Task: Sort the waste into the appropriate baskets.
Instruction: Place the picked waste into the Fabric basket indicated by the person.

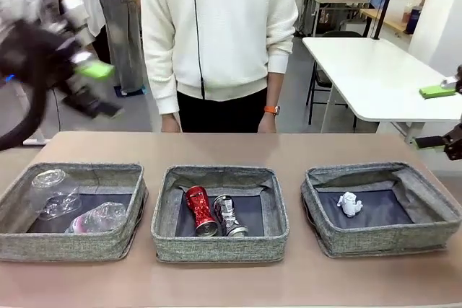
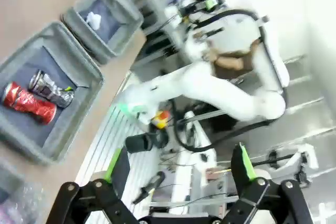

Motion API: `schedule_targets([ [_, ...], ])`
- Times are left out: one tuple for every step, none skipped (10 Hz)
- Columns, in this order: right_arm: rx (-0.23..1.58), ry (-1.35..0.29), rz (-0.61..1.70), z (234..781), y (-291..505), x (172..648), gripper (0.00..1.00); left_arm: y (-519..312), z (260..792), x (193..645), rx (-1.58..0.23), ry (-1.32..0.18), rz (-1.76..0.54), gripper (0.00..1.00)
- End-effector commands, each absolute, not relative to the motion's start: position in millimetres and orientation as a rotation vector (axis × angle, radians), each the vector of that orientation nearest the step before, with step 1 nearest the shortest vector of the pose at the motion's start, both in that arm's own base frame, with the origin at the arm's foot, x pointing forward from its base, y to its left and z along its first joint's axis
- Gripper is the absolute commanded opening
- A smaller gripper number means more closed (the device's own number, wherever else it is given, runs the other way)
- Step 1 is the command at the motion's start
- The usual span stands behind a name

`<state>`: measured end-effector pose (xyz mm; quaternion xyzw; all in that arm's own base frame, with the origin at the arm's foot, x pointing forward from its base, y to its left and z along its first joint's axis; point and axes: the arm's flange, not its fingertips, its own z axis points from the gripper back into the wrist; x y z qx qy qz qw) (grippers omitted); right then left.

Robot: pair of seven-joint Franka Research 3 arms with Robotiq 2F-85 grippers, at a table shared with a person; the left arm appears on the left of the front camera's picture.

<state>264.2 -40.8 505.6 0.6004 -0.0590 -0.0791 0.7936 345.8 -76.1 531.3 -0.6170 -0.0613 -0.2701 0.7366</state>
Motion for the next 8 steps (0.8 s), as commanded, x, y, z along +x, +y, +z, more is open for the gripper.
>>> schedule_targets([
  [1.310,-0.139,-0.157,507,-39,265,1.00,0,488,329,-1.495,-0.245,-0.236,1.00],
  [1.310,-0.139,-0.157,507,-39,265,1.00,34,473,304,-1.567,-0.369,-0.041,1.00],
  [1.310,-0.139,-0.157,507,-39,265,1.00,55,457,277,-1.695,-0.540,0.128,1.00],
  [1.310,-0.139,-0.157,507,-39,265,1.00,63,443,261,-1.733,-0.642,0.308,1.00],
  [1.310,-0.139,-0.157,507,-39,265,1.00,54,456,305,-1.546,-0.296,-0.133,0.98],
  [1.310,-0.139,-0.157,507,-39,265,1.00,54,456,305,-1.546,-0.296,-0.133,0.98],
  [1.310,-0.139,-0.157,507,-39,265,1.00,54,456,305,-1.546,-0.296,-0.133,0.98],
  [1.310,-0.139,-0.157,507,-39,265,1.00,54,456,305,-1.546,-0.296,-0.133,0.98],
])
